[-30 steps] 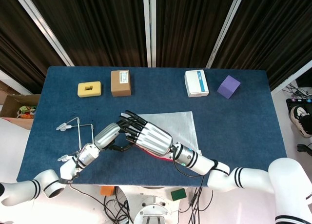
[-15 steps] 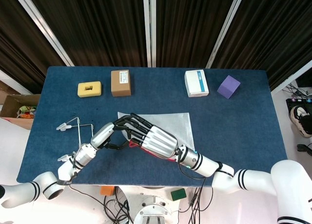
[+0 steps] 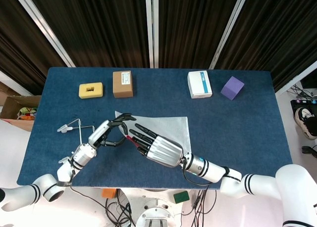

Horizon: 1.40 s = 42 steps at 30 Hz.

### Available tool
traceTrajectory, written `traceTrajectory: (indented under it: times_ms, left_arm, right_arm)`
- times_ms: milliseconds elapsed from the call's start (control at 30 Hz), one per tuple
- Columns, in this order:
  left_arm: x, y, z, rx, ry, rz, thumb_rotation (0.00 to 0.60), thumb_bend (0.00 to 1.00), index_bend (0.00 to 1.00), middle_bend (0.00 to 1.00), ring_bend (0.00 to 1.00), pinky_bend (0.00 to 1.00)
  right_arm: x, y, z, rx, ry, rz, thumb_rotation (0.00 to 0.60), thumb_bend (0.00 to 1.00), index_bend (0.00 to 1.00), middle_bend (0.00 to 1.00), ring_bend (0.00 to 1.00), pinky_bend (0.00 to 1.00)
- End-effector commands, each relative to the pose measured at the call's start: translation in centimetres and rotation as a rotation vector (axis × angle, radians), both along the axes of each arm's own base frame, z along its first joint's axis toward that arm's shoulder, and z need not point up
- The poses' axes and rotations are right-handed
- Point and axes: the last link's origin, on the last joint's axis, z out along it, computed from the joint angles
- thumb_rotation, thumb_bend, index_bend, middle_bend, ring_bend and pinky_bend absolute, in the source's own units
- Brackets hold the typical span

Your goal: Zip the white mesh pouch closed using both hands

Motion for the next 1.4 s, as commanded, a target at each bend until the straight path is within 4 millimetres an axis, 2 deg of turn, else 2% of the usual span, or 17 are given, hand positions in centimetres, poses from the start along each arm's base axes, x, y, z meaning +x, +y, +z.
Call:
traceTrajectory:
  times_ms: [33,267,367,733,900,1400]
  left_arm:
    - [-0.4,0.4,0.3,0.002,-0.033,0.032,0.6,0.52,0.62,0.22,0.07,0.14]
    - [-1.4,1.2,0.7,0.026,-0.037,0.075,0.6,0.52,0.62,0.22,0.07,0.14]
    - [-1.9,1.5,0.9,0.057,-0.018,0.089,0.6,0.52,0.62,0.22,0.07,0.14]
    - [-3.7,1.7,1.5,0.156,0.059,0.129,0.6,0.52,0.63,0.22,0.07,0.14]
    - [-4.3,1.6,1.5,0.178,0.091,0.141,0.6,0.52,0.63,0.22,0.07,0.14]
    - [-4.8,1.6,1.5,0.183,0.104,0.167,0.6,0.52,0.63,0.22,0.07,0.14]
  right_arm:
    - [-0.6,0.4,0.1,-0.015,0.013,0.009,0.6,0.44,0.69,0.3,0.0,0.0]
    - [-2.4,1.3,0.6,-0.031,0.034,-0.013,0.6,0.44,0.69,0.3,0.0,0.0]
    - [-4.0,1.7,1.2,-0.038,0.05,-0.043,0.6,0.44,0.69,0.3,0.0,0.0]
    - [-13.8,4.2,3.9,-0.04,0.128,-0.298,0.6,0.44,0.69,0.3,0.0,0.0]
    - [-17.3,5.0,4.6,-0.044,0.132,-0.408,0.6,0.44,0.69,0.3,0.0,0.0]
    - [-20.5,6.2,4.2,-0.019,0.149,-0.5,0.6,0.44,0.69,0.29,0.0,0.0]
